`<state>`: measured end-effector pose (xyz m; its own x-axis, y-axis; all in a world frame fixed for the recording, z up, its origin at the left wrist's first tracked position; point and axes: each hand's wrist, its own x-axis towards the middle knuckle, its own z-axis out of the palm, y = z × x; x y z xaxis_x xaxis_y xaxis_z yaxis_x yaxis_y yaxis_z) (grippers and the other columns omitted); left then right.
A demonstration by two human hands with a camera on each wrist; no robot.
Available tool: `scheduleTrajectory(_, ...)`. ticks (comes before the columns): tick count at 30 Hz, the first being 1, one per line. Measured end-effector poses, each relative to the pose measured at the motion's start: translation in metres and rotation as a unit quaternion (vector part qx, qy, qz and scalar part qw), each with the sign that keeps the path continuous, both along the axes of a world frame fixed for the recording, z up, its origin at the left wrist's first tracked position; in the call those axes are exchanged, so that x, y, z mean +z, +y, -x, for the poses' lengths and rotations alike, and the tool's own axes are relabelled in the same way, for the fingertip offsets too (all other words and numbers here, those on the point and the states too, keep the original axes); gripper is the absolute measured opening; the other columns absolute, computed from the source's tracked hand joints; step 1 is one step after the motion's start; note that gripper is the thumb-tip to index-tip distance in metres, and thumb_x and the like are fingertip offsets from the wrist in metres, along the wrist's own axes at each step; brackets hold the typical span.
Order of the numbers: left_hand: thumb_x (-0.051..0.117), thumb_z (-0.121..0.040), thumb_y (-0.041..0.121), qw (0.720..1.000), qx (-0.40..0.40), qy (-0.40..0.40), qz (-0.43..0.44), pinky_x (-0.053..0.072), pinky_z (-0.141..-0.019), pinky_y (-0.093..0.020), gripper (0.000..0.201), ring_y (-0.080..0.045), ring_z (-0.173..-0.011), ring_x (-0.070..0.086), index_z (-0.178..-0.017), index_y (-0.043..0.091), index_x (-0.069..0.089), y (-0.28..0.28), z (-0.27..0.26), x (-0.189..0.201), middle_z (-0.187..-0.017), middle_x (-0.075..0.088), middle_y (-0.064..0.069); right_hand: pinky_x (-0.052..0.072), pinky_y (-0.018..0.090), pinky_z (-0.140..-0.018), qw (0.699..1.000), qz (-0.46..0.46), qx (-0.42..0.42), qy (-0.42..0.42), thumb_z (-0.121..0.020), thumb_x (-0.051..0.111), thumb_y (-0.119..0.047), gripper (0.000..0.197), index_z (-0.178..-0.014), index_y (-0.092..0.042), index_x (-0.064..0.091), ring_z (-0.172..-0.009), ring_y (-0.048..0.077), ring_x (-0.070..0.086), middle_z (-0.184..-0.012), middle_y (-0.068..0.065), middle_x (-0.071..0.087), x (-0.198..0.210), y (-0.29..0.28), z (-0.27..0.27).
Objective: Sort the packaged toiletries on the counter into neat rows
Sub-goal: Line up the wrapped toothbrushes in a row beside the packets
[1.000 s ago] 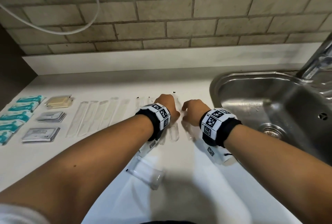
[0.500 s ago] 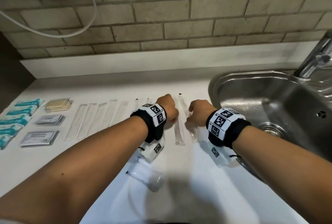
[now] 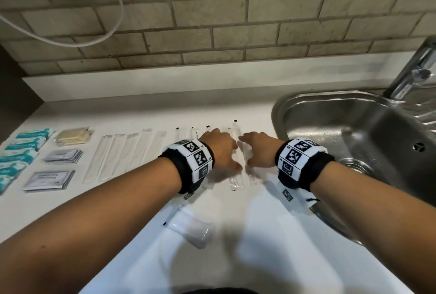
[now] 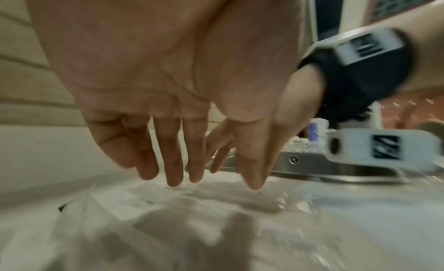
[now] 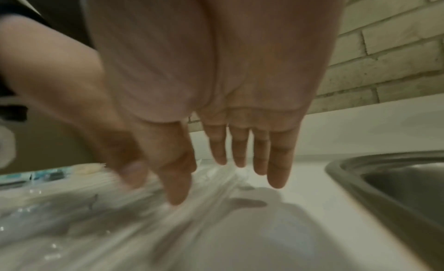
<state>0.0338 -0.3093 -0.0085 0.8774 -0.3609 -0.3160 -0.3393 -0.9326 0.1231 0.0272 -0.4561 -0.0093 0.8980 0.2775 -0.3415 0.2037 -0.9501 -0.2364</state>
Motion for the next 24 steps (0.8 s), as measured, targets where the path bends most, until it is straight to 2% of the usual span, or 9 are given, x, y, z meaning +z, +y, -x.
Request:
scheduleTrajectory(1, 0.062, -0.070, 0.068, 0.999, -0.033, 0.004, -0.040, 0.040, -0.086, -0.037, 0.060, -0.025, -0.113, 0.050, -0.111, 0.025, 0.063, 0.001, 0.006, -0.002, -0.111, 0.060, 0.000, 0.045, 0.040, -0.102, 1.000, 0.007, 0.010, 0.012, -0.080, 0.068, -0.018, 0.068, -0.142, -0.013, 0.038, -0.124, 0.029, 0.051, -0.139, 0.009, 0.049, 0.000, -0.001, 0.001)
scheduleTrajectory(2, 0.058, -0.070, 0.073, 0.995, -0.062, 0.008, -0.072, 0.037, -0.093, -0.040, 0.068, -0.028, -0.123, 0.046, -0.115, 0.022, 0.061, 0.002, 0.010, -0.006, -0.119, 0.059, -0.001, 0.045, 0.041, -0.102, 1.000, 0.012, 0.014, 0.024, -0.080, 0.070, -0.017, 0.069, -0.141, -0.010, 0.037, -0.124, 0.029, 0.052, -0.138, 0.010, 0.050, 0.000, -0.001, 0.003)
scheduleTrajectory(4, 0.052, -0.070, 0.079, 0.992, -0.082, 0.014, -0.095, 0.020, -0.113, -0.047, 0.089, -0.032, -0.144, 0.023, -0.136, 0.019, 0.047, 0.006, 0.015, -0.014, -0.149, 0.042, -0.001, 0.046, 0.041, -0.101, 0.999, 0.022, 0.019, 0.039, -0.076, 0.074, -0.015, 0.080, -0.143, -0.008, 0.031, -0.122, 0.029, 0.054, -0.139, 0.011, 0.049, -0.001, 0.000, 0.006)
scheduleTrajectory(5, 0.052, -0.071, 0.078, 0.992, -0.080, 0.009, -0.094, 0.011, -0.117, -0.049, 0.095, -0.030, -0.148, 0.012, -0.144, 0.018, 0.039, 0.007, 0.016, -0.018, -0.156, 0.031, 0.000, 0.048, 0.042, -0.099, 0.999, 0.030, 0.023, 0.040, -0.074, 0.075, -0.014, 0.086, -0.145, -0.007, 0.026, -0.121, 0.029, 0.054, -0.139, 0.011, 0.049, -0.003, 0.001, 0.008)
scheduleTrajectory(7, 0.052, -0.074, 0.076, 0.994, -0.074, -0.004, -0.085, 0.003, -0.118, -0.049, 0.097, -0.028, -0.150, 0.003, -0.149, 0.018, 0.032, 0.009, 0.018, -0.021, -0.161, 0.022, 0.002, 0.050, 0.043, -0.096, 0.998, 0.039, 0.026, 0.031, -0.073, 0.074, -0.012, 0.089, -0.145, -0.007, 0.022, -0.121, 0.029, 0.052, -0.139, 0.012, 0.047, -0.007, 0.002, 0.011)
scheduleTrajectory(11, 0.051, -0.076, 0.075, 0.994, -0.070, 0.008, -0.084, -0.002, -0.118, -0.050, 0.099, -0.026, -0.150, -0.002, -0.152, 0.018, 0.025, 0.012, 0.021, -0.021, -0.163, 0.013, 0.003, 0.047, 0.046, -0.097, 0.998, 0.053, 0.034, 0.028, -0.078, 0.068, -0.011, 0.076, -0.141, -0.006, 0.026, -0.129, 0.030, 0.033, -0.137, 0.008, 0.042, -0.007, 0.005, 0.015)
scheduleTrajectory(15, 0.052, -0.077, 0.074, 0.994, -0.072, 0.014, -0.083, -0.004, -0.117, -0.051, 0.097, -0.027, -0.150, -0.004, -0.152, 0.018, 0.026, 0.015, 0.020, -0.019, -0.163, 0.011, 0.003, 0.046, 0.042, -0.094, 0.998, 0.046, 0.015, 0.030, -0.078, 0.068, -0.011, 0.073, -0.139, -0.005, 0.028, -0.126, 0.029, 0.035, -0.126, 0.009, 0.048, -0.006, 0.007, 0.014)
scheduleTrajectory(17, 0.053, -0.077, 0.073, 0.994, -0.074, 0.017, -0.081, -0.004, -0.116, -0.052, 0.097, -0.028, -0.150, -0.003, -0.151, 0.018, 0.026, 0.013, 0.020, -0.017, -0.163, 0.012, 0.002, 0.046, 0.040, -0.092, 0.999, 0.042, 0.007, 0.026, -0.078, 0.068, -0.011, 0.076, -0.141, -0.004, 0.026, -0.126, 0.028, 0.035, -0.126, 0.009, 0.048, -0.007, 0.008, 0.014)
scheduleTrajectory(24, 0.056, -0.077, 0.071, 0.994, -0.071, 0.023, -0.081, -0.003, -0.116, -0.053, 0.098, -0.029, -0.150, -0.003, -0.153, 0.018, 0.024, 0.011, 0.017, -0.013, -0.163, 0.012, 0.003, 0.045, 0.039, -0.089, 0.999, 0.038, -0.001, 0.021, -0.076, 0.075, -0.014, 0.072, -0.134, -0.004, 0.034, -0.122, 0.027, 0.039, -0.125, 0.010, 0.050, -0.006, 0.012, 0.012)
